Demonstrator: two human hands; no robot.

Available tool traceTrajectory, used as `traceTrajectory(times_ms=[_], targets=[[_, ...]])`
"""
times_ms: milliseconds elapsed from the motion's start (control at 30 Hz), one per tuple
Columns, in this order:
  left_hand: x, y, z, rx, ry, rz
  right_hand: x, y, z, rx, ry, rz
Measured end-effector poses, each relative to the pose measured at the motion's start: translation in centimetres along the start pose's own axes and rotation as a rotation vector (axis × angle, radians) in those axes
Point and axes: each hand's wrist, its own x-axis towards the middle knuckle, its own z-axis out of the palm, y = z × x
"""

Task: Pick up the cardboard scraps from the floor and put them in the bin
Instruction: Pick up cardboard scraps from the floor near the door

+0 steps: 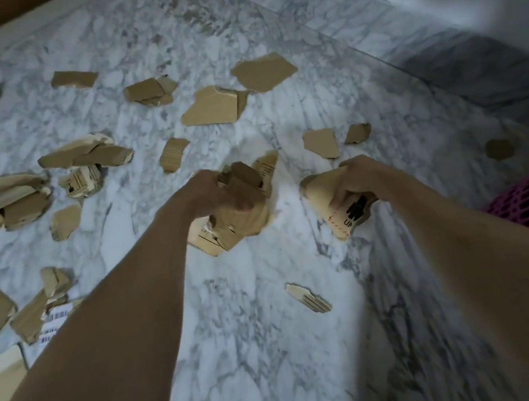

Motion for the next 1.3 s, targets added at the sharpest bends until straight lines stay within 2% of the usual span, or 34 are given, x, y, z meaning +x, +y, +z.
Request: traceTrajectory(times_ms=[100,233,367,467,600,800,867,967,1033,1067,1100,1167,1300], targets=[[0.9,-0.1,-0.5,-0.049,0.029,-0.031,0.1,0.7,-1.3,0.144,0.011,0.032],[1.6,0.1,0.8,0.28,0.08,-0.105,1.0,-0.2,-2.2,0.225,0.044,-0.014],[2.2,0.1,0.6,0.266,0.018,-0.083,2.8,-2.0,-3.1,0.114,0.146,-0.059],[2.5,0.0,0.8,0.28,0.01,-0.091,4.4,-3.2,-3.5,0.043,0.134,-0.029],[2.7,-0.3,1.6,0.085,-0.024,-0.017,6.6,-4.2,-2.6,-0.332,0.097,0.032],[3.1,0.3,2.0,0.09,-0.039,-0.004,7.4,-4.5,-2.0,-0.292,0.161,0.013],[3.1,1.1,2.4,-0.001,0.002,0.009,7.5,-4.1,-2.2,-0.176,0.129,-0.008],[3.6,2.3,3.3,-0.187,0.11,0.019,8.6,-3.0,-3.5,0.232,0.164,-0.098],[4.5,2.9,3.7,-0.218,0.147,0.021,9.1,-2.1,-4.5,0.521,0.213,-0.073],[4.7,3.4,3.8,-0.214,0.151,0.025,9.2,-1.6,-5.1,0.543,0.234,-0.038],[4.9,4.0,3.9,-0.202,0.154,0.026,9.4,-0.8,-5.5,0.447,0.231,0.019],[5.6,4.9,4.2,-0.191,0.161,0.035,9.6,-0.1,-5.9,0.1,0.171,0.095],[7.3,6.7,5.2,-0.226,0.205,0.054,9.7,-0.4,-5.5,-0.147,0.211,0.24]])
